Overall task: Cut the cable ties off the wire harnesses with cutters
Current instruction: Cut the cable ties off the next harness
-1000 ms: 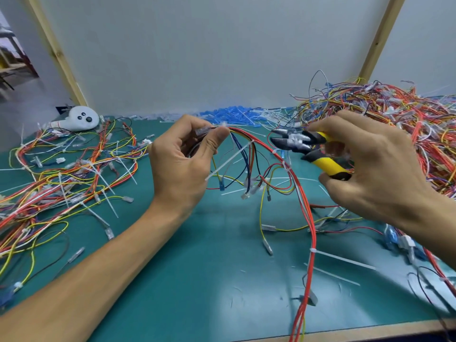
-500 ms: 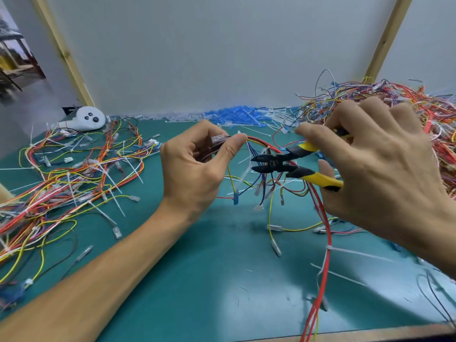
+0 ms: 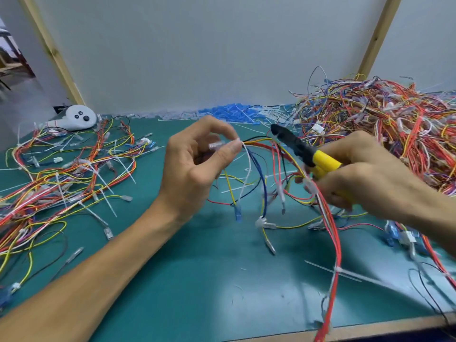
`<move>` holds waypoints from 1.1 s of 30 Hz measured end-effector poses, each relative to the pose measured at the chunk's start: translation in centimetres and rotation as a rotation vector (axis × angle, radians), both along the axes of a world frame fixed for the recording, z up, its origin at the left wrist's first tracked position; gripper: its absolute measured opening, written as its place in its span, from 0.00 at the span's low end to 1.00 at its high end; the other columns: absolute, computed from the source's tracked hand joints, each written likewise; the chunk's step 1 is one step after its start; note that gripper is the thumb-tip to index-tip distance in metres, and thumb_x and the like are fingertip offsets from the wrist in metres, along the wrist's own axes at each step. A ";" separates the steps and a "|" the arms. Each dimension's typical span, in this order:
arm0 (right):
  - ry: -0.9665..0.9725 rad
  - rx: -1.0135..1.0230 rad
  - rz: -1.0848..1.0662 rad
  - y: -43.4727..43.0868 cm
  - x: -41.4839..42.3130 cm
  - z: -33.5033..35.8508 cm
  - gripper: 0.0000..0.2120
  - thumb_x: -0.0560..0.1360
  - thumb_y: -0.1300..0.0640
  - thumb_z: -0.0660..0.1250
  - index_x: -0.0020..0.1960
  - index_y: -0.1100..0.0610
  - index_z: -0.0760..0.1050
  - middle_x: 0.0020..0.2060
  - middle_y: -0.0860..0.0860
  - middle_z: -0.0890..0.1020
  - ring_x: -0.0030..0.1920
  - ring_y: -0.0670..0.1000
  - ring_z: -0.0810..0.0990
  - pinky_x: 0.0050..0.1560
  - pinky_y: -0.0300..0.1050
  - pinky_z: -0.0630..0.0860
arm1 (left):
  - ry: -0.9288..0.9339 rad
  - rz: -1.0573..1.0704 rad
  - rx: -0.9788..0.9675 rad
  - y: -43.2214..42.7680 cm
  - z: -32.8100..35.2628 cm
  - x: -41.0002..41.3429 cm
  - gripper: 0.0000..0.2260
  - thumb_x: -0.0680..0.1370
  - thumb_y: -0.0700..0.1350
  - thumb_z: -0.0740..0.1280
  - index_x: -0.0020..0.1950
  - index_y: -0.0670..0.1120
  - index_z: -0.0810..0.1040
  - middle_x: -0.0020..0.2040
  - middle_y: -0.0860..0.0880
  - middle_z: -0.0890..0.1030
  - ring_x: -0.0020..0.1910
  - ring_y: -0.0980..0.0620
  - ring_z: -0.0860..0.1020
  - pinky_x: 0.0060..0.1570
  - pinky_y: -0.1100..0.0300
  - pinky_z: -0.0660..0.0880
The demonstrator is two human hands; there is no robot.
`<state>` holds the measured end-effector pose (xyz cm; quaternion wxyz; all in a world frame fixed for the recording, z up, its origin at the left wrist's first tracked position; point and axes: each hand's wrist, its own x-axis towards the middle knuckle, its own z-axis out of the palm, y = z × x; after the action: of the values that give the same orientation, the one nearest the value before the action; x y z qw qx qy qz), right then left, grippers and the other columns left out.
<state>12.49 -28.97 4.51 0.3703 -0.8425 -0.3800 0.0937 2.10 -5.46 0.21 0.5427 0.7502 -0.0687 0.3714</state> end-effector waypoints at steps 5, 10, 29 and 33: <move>0.690 -0.109 0.194 -0.3 2.0 -0.5 0.27 0.57 0.58 0.77 0.46 0.78 0.76 0.25 0.67 0.76 0.21 0.60 0.76 0.26 0.48 0.75 | 0.127 -0.153 0.091 -0.7 -0.6 -0.2 0.06 0.78 0.46 0.74 0.52 0.45 0.87 0.38 0.46 0.84 0.34 0.55 0.75 0.33 0.59 0.68; 0.677 -0.165 0.251 -0.2 2.5 -0.5 0.20 0.65 0.57 0.78 0.47 0.73 0.79 0.29 0.65 0.78 0.24 0.59 0.78 0.28 0.49 0.77 | 0.134 -0.098 0.073 -0.8 -0.6 0.3 0.02 0.77 0.43 0.75 0.45 0.48 0.87 0.37 0.44 0.84 0.34 0.57 0.74 0.35 0.63 0.69; 0.157 -0.064 0.276 0.0 0.1 -1.5 0.05 0.65 0.55 0.72 0.39 0.46 0.81 0.29 0.52 0.78 0.29 0.50 0.75 0.32 0.45 0.72 | 0.138 -0.002 0.153 -1.9 -0.4 -0.7 0.04 0.77 0.43 0.76 0.42 0.46 0.85 0.30 0.43 0.79 0.27 0.58 0.70 0.29 0.69 0.66; 0.135 -0.077 0.221 0.0 0.0 -1.4 0.03 0.62 0.56 0.70 0.36 0.52 0.79 0.27 0.56 0.77 0.26 0.53 0.74 0.29 0.53 0.72 | 0.135 -0.012 0.138 -2.3 -0.3 -0.7 0.04 0.76 0.43 0.76 0.41 0.49 0.85 0.30 0.43 0.79 0.28 0.56 0.71 0.28 0.66 0.66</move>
<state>12.52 -28.97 3.11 0.3498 -0.8007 -0.4410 0.2050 1.37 -7.71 -0.13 0.4955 0.8086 -0.0619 0.3111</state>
